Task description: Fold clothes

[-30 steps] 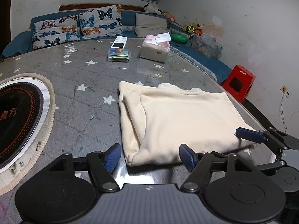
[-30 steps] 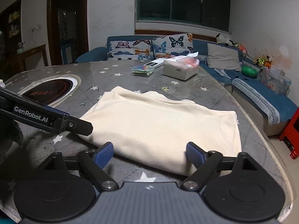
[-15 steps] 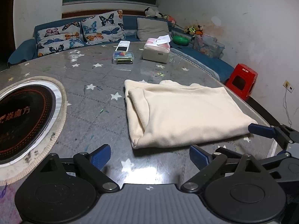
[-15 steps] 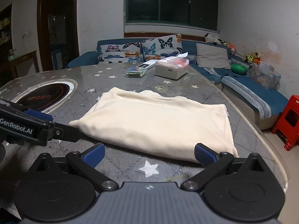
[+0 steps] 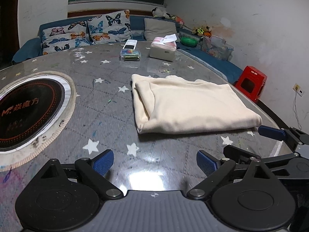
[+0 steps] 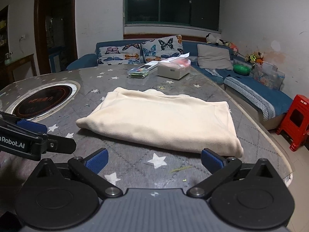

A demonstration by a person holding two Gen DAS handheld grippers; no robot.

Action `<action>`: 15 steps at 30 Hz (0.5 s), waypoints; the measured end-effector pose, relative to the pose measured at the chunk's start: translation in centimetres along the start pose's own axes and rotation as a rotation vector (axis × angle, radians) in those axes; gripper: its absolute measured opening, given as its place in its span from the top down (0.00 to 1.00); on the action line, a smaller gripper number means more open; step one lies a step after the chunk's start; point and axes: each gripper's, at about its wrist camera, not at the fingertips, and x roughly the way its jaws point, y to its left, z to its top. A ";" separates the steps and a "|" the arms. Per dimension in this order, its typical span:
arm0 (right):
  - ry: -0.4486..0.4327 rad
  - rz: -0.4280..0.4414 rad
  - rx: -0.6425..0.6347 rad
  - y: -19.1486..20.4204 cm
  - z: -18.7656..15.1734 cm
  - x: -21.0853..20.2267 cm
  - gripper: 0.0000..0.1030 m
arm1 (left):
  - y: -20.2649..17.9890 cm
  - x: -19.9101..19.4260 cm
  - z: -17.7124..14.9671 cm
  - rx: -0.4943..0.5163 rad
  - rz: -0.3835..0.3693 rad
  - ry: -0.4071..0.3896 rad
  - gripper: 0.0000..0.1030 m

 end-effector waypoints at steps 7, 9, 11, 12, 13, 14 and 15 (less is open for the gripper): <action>-0.006 -0.005 0.001 0.2 -0.5 -0.8 0.00 | -0.7 -0.8 -0.9 0.021 -0.001 -0.010 0.08; -0.007 -0.007 0.000 0.3 -0.7 -1.0 0.00 | -0.9 -1.0 -1.1 0.028 0.002 -0.013 0.08; -0.010 -0.009 0.003 0.3 -0.9 -1.2 0.00 | -1.1 -1.2 -1.2 0.033 0.002 -0.017 0.08; -0.012 -0.009 0.005 0.3 -0.9 -1.3 0.00 | -1.1 -1.3 -1.3 0.034 0.002 -0.018 0.08; -0.014 -0.010 0.007 0.3 -1.0 -1.4 0.00 | -1.2 -1.4 -1.3 0.036 0.002 -0.020 0.08; -0.015 -0.010 0.008 0.3 -1.0 -1.5 0.00 | -1.3 -1.5 -1.4 0.038 0.003 -0.022 0.08; -0.017 -0.010 0.009 0.3 -1.0 -1.6 0.00 | -1.3 -1.5 -1.4 0.040 0.003 -0.023 0.08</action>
